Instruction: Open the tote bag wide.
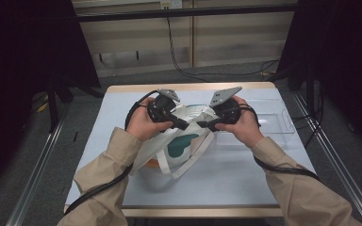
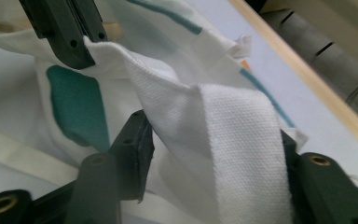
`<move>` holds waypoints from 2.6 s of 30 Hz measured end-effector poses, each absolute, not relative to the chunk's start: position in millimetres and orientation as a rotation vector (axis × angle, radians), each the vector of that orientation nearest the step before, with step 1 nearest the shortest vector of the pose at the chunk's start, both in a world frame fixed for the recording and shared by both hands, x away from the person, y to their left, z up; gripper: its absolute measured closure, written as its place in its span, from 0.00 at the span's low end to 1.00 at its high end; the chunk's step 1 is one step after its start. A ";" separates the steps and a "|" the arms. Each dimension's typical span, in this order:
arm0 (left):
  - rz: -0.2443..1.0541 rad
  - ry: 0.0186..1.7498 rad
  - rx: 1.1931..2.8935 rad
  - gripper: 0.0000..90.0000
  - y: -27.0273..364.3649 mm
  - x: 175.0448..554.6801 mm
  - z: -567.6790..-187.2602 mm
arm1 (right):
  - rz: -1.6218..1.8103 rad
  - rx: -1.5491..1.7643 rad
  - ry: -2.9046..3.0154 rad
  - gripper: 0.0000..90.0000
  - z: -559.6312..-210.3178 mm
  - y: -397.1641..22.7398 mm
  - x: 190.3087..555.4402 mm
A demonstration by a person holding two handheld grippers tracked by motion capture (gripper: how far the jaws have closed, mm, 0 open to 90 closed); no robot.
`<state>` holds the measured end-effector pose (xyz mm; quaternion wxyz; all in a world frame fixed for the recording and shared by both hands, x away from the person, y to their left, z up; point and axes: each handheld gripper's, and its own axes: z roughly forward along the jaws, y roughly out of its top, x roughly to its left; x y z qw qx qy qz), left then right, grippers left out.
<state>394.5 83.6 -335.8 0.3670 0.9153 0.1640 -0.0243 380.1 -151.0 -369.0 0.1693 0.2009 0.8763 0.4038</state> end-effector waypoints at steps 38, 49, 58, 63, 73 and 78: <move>0.234 0.800 2.356 0.98 160.3 426.9 -321.5 | 1.257 0.553 2.452 0.69 -383.9 -158.2 353.7; 0.245 0.860 2.302 0.98 166.9 462.2 -314.3 | 1.276 0.518 2.492 0.69 -396.2 -157.5 336.4; 0.186 0.919 2.225 0.98 170.2 476.4 -323.5 | 1.295 0.492 2.507 0.69 -407.8 -158.5 327.4; 0.185 0.892 2.270 0.98 174.4 477.5 -326.0 | 1.310 0.488 2.479 0.69 -410.6 -160.1 324.0; 0.206 0.928 2.260 0.98 170.5 477.1 -326.3 | 1.335 0.481 2.496 0.70 -416.3 -163.6 319.8; 0.196 0.919 2.239 0.92 171.4 475.0 -328.6 | 1.355 0.506 2.483 0.70 -418.3 -165.1 320.0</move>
